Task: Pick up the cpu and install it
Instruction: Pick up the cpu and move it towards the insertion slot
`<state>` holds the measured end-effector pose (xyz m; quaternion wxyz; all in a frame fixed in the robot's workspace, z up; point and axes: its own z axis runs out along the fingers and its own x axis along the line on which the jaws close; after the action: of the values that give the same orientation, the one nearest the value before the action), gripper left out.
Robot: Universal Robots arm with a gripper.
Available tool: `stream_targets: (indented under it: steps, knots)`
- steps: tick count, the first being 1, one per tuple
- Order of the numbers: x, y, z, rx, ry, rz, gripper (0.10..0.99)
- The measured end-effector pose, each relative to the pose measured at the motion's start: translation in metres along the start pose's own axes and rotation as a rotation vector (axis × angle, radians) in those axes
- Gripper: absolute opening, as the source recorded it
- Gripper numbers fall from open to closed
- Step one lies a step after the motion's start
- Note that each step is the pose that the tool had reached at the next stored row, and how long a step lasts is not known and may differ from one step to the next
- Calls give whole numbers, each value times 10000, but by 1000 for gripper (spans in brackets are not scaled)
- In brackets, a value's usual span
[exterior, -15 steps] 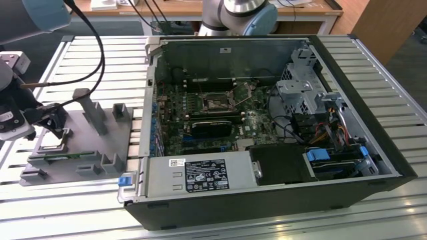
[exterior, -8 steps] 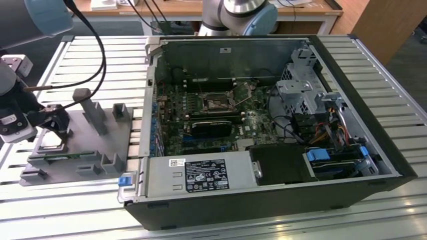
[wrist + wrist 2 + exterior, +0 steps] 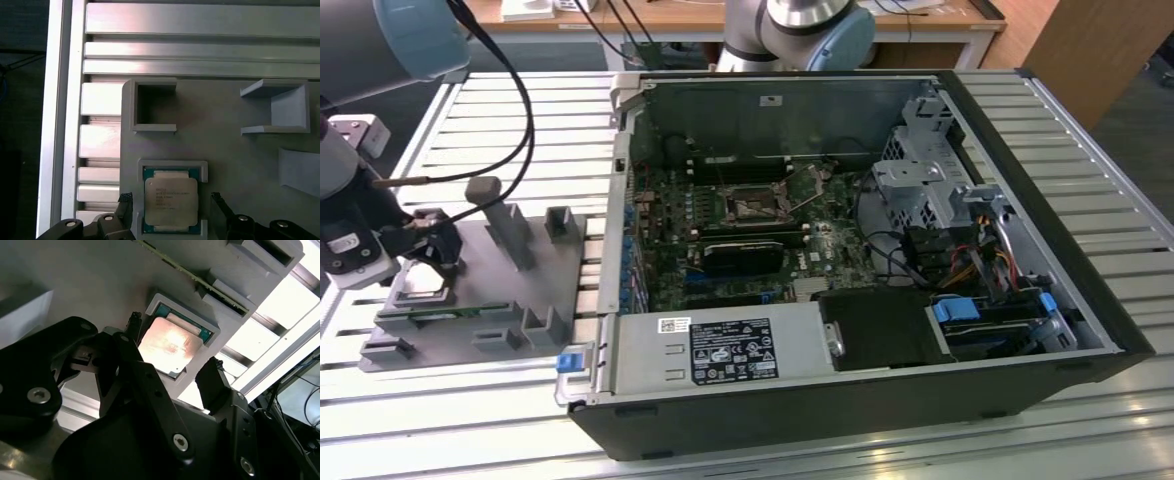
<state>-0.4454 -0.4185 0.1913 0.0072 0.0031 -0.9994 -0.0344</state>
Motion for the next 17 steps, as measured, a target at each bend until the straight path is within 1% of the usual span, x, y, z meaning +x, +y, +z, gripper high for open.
stream_targets:
  steps: [6, 7, 8, 16, 17]
  knots:
    - [2, 5, 32, -74, 3, -1, 706]
    - [3, 7, 34, -92, 1, -2, 635]
    - [4, 8, 37, -102, -1, -1, 635]
    - [10, 12, 61, -106, -1, -2, 635]
    - [10, 12, 65, -106, -2, -2, 620]
